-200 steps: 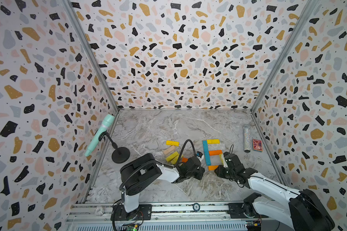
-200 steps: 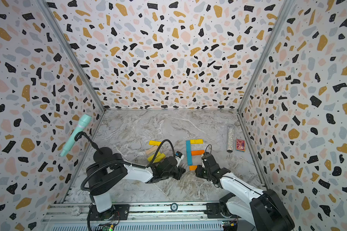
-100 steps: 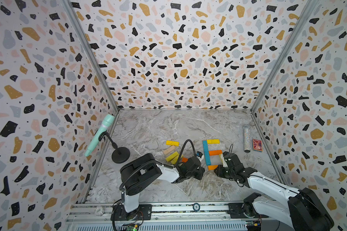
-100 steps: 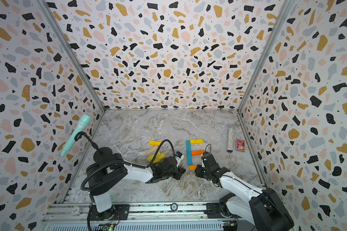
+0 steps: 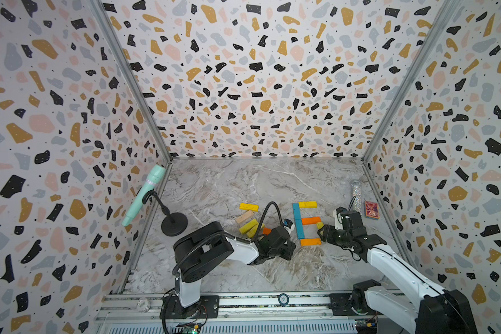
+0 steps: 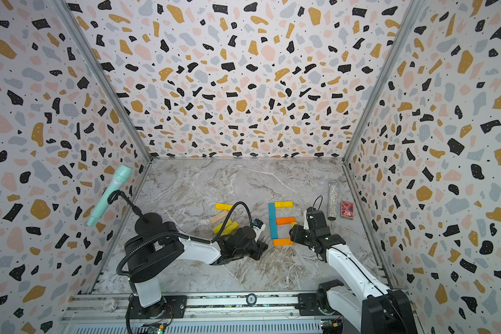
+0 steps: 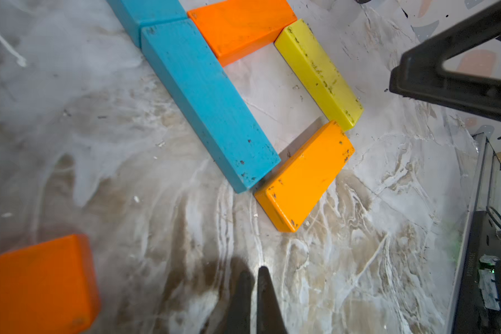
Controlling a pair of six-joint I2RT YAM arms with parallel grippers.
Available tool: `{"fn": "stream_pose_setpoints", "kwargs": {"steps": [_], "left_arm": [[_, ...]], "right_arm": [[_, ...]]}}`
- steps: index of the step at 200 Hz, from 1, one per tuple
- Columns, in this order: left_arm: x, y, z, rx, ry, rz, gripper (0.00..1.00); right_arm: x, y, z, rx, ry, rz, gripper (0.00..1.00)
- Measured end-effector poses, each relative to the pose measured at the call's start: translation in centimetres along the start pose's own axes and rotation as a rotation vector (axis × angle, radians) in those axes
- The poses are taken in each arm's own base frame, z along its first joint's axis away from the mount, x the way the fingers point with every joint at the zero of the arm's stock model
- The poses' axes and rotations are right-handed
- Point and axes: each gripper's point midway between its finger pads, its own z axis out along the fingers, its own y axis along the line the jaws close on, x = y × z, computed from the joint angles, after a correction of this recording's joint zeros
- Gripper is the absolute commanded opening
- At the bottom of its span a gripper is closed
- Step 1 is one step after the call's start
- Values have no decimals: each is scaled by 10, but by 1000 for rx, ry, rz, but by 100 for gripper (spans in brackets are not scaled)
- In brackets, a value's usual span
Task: Assemble the number 6 with building blocks
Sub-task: Assemble the building block at the center of the board.
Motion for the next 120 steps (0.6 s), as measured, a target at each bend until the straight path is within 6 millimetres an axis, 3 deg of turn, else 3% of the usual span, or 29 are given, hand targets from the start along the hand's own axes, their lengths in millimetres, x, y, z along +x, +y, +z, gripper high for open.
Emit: {"fn": "stream_pose_setpoints", "kwargs": {"steps": [53,120], "left_arm": [[0,0,0,3,-7,0,0],[0,0,0,6,-11,0,0]], "right_arm": [[-10,-9,16,40,45,-27,68],[-9,-9,29,22,66,-38,70]]}}
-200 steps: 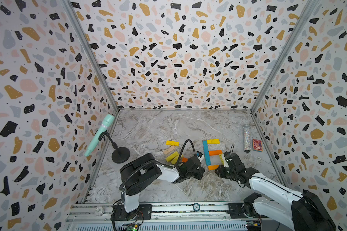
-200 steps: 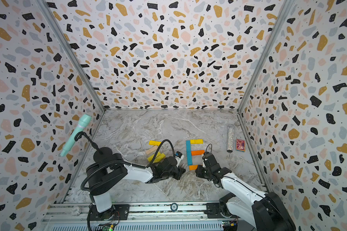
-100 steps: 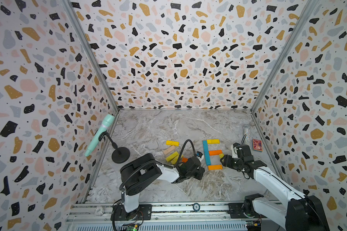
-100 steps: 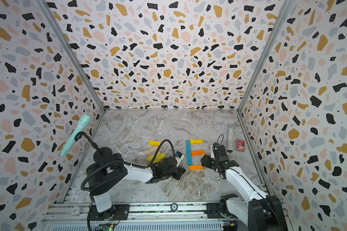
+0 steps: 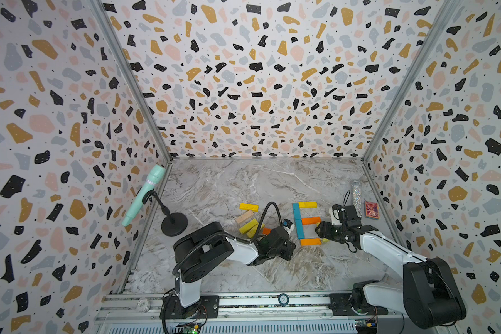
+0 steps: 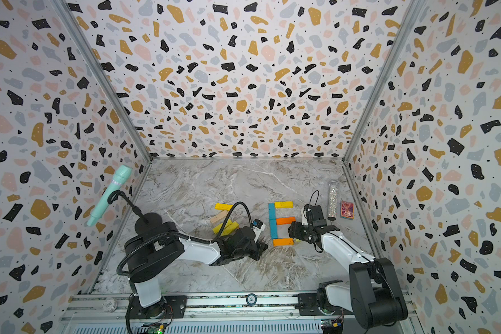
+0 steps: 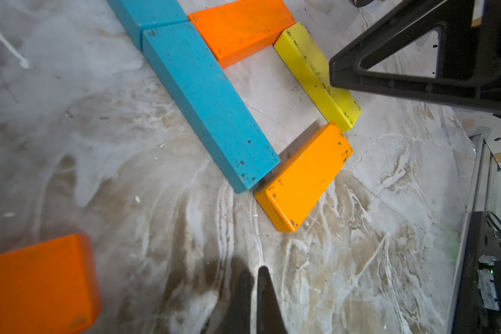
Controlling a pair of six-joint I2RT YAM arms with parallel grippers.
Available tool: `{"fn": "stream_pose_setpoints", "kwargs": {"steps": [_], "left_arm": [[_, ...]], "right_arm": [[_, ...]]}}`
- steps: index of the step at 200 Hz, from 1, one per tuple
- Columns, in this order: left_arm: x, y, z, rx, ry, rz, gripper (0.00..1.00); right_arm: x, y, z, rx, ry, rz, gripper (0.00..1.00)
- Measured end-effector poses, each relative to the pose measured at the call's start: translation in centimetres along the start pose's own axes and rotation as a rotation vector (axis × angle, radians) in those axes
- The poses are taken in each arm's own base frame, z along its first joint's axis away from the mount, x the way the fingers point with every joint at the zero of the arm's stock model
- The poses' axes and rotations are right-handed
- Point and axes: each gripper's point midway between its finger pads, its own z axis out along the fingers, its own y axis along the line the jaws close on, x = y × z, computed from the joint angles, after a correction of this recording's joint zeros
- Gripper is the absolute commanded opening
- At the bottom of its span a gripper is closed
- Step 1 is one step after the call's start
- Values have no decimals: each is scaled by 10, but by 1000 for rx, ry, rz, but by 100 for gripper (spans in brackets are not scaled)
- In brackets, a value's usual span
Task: Assemble the number 6 with building blocks
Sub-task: Assemble the building block at the center of the board, then adjust the building block at the center of the board.
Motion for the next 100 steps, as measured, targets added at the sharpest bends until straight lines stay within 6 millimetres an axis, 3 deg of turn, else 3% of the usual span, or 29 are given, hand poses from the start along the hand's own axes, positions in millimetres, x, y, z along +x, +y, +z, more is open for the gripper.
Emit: {"fn": "stream_pose_setpoints", "kwargs": {"steps": [77,100], "left_arm": [[-1,-1,0,3,-3,1,0],[-1,-1,0,2,-3,1,0]], "right_arm": [[8,-2,8,-9,29,2,69],[5,2,1,-19,9,-2,64]]}}
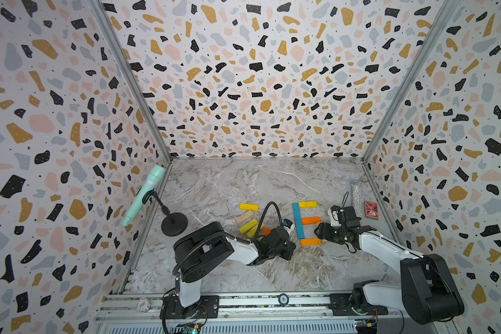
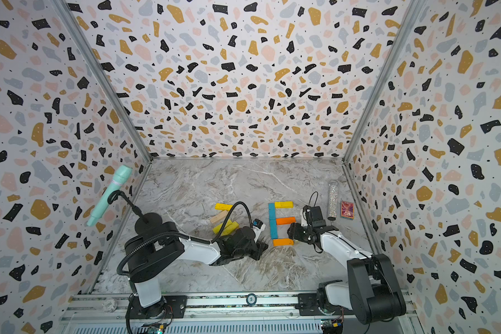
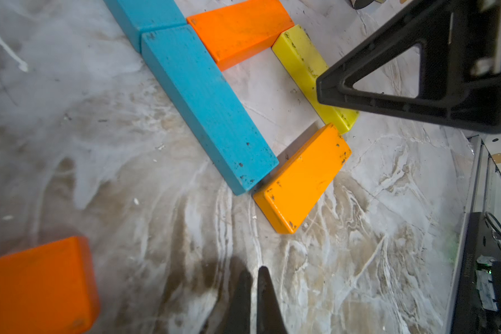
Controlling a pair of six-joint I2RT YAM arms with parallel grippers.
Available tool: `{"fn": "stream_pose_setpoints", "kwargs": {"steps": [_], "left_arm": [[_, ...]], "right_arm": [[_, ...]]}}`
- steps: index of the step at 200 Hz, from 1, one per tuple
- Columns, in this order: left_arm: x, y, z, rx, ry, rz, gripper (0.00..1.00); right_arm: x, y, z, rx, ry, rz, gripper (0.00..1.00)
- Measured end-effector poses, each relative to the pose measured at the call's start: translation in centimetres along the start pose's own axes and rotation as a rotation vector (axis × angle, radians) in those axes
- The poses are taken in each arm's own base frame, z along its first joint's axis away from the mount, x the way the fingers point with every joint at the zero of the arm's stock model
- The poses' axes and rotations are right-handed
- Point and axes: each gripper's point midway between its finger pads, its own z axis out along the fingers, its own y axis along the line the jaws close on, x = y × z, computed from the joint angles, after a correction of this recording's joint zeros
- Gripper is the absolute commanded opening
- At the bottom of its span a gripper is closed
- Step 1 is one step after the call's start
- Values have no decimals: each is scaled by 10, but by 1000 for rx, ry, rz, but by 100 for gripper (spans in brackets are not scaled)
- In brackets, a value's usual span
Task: Assemble the number 6 with building blocks
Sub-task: Adjust the building block at the center of the board.
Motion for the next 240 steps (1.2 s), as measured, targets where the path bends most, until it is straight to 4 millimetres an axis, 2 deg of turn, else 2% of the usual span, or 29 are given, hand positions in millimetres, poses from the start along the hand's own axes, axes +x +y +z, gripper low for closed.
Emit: {"fn": "stream_pose_setpoints", "kwargs": {"steps": [30,50,71,111,139,157,240], "left_arm": [[0,0,0,-1,0,0,0],[0,0,0,-1,-1,0,0],[-1,0,0,0,-4,0,0],[-4,-2,0,7,-16,1,0],[-5,-3,0,10,-19,1,0],[-5,-3,0,10,-19,1,0],[-4,-2,0,9,-18,1,0]], "right_arm": [[-9,9,-18,-30,-67,-15,63],[-6,12,-23,-43,-69,-7,51],[5,18,-27,-62,-59,-6,39],[40,42,-28,-124,-7,-38,26],[68,40,-20,-127,52,-21,24],[78,39,-15,-127,77,-17,23],[79,41,1,-118,92,-15,22]]}}
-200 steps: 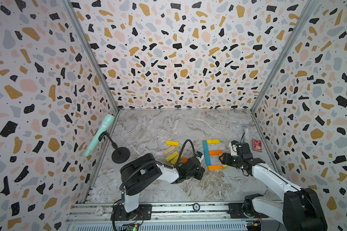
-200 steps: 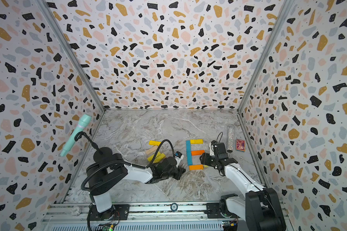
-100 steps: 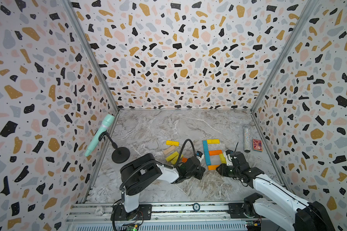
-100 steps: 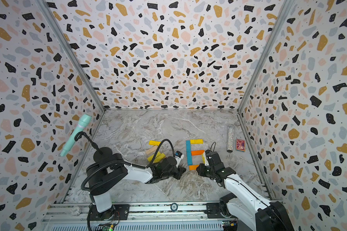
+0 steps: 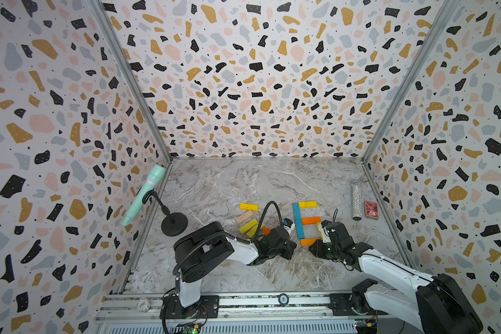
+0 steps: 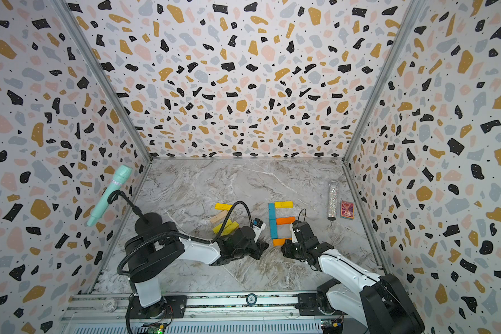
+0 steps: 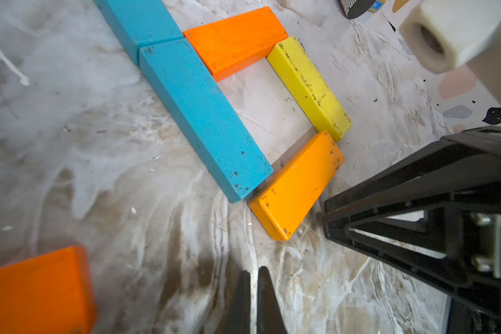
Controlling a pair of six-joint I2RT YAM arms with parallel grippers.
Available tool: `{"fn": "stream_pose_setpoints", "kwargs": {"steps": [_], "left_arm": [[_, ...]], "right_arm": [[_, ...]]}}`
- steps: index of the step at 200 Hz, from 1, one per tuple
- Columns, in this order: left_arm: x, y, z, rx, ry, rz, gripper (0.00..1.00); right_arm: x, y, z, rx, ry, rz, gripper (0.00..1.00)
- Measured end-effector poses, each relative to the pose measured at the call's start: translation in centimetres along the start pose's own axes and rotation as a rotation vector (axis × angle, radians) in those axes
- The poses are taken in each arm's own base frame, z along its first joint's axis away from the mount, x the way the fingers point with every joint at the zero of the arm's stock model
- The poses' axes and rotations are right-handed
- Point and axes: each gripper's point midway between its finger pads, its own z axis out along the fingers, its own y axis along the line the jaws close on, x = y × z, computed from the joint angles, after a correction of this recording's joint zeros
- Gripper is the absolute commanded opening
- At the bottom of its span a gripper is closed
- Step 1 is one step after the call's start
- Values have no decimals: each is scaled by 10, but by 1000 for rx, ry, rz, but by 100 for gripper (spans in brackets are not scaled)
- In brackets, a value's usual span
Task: Assemble the number 6 with building blocks
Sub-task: Adjust the building block at the center of the board.
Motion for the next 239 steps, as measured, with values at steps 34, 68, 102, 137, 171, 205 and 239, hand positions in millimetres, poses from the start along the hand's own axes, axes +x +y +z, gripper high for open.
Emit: {"fn": "stream_pose_setpoints", "kwargs": {"steps": [34,68,102,137,171,205,239], "left_arm": [[2,1,1,-3,6,0,0],[3,2,2,-4,7,-1,0],[3,2,2,-4,8,-1,0],[3,2,2,-4,8,-1,0],[3,2,3,-2,4,0,0],[2,2,3,0,2,0,0],[2,2,3,0,1,0,0]], "right_arm": [[-4,0,3,1,-10,-8,22],[-7,2,5,0,-15,-15,22],[-10,2,6,5,-16,-24,22],[-11,2,7,6,-20,-33,22],[-12,2,7,10,-21,-37,23],[-14,3,8,12,-21,-43,23],[-13,2,4,20,-13,-48,27]]}}
